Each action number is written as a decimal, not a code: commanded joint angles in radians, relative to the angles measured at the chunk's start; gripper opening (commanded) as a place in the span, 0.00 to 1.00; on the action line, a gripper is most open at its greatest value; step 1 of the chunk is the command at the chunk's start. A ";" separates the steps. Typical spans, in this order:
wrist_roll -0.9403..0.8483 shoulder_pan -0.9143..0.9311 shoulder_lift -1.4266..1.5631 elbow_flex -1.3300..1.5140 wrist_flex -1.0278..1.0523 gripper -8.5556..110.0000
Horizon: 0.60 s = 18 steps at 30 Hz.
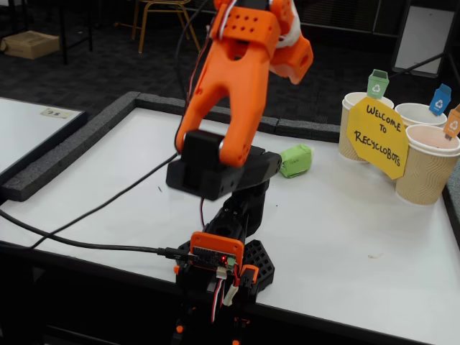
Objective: Sort rubbish by color.
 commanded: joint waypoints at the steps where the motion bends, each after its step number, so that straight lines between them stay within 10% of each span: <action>1: 0.018 0.002 -0.129 -0.009 -0.084 0.07; 18: 0.018 0.028 -0.764 -0.094 -0.311 0.07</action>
